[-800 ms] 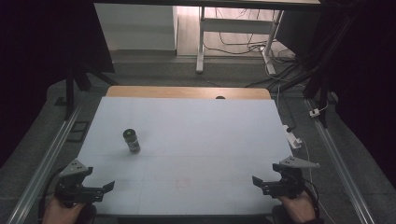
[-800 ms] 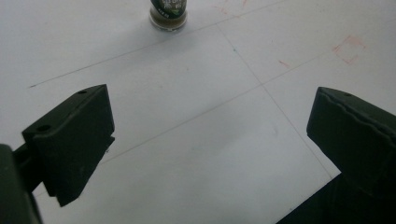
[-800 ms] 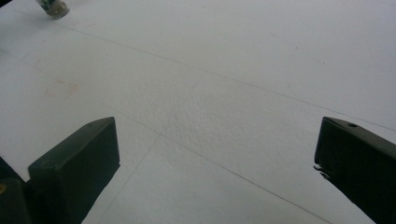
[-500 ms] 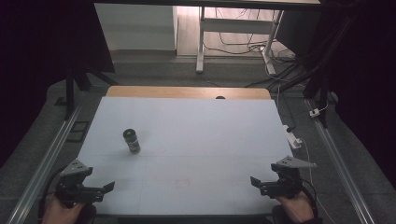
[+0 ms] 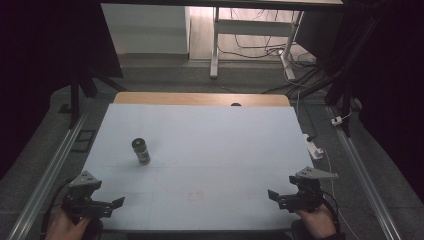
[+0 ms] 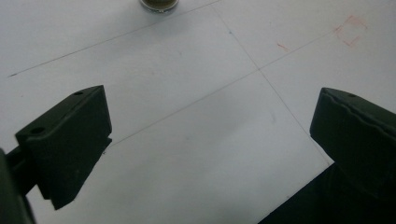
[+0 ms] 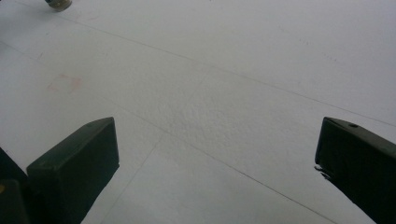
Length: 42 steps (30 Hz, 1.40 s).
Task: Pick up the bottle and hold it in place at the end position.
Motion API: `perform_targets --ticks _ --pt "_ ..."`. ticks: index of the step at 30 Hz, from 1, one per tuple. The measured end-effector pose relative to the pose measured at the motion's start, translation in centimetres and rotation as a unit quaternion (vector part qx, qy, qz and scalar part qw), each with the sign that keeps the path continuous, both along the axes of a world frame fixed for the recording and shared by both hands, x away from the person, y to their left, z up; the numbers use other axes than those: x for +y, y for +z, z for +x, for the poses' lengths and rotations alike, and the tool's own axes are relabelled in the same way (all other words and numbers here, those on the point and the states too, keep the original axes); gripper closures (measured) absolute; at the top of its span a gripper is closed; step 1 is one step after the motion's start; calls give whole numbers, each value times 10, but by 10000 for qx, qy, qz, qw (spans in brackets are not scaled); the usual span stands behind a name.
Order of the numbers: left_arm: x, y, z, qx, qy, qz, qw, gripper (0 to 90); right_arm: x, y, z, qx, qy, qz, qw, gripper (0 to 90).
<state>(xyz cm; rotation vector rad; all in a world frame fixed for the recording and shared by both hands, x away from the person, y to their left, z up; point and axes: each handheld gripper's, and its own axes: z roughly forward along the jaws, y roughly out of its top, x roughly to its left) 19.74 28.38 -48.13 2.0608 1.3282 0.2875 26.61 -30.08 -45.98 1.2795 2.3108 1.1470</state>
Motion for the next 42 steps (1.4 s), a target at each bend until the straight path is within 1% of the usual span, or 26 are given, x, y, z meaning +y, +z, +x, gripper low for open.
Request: perform_targets --ticks 2,7,9,12,16,18,21,22,23,26,29,35,39,42 --pt "0 0 0 5 25 4 10000 0 0 0 0 8 18 -5 10000 0" --pt "3 1 1 6 36 -138 9999 1 1 0 0 31 64 -2 10000 0" --pt "4 1 0 -69 25 -131 9999 4 1 0 0 32 71 -12 10000 0" --pt "6 1 1 -172 -25 -209 9996 4 1 0 0 38 68 -16 10000 0" --pt "8 1 3 -203 -104 -314 9992 5 1 0 0 49 75 -14 10000 0" --pt "10 1 5 -234 -182 -396 9988 7 1 0 1 50 78 -19 10000 0" --pt "11 1 6 -273 -183 -416 9986 6 1 -1 1 66 90 -22 9999 0" --pt "11 1 6 -318 -149 -381 9987 6 2 -1 1 73 87 -25 9999 0" --pt "11 1 6 -318 -149 -381 9987 6 2 -1 1 76 88 -29 9999 0" --pt "12 2 8 -405 -125 -370 9984 2 2 -1 1 71 103 -42 9999 0" --pt "11 3 11 -486 -105 -478 9976 1 2 -1 1 81 105 -42 9999 0" --pt "7 3 19 -520 -95 -522 9972 0 2 -1 1 83 111 -49 9999 0" --pt "6 3 24 -566 -31 -474 9973 0 2 -1 1 77 126 -57 9999 0" --pt "6 3 28 -635 29 -492 9968 0 3 -1 1 84 133 -70 9999 0"
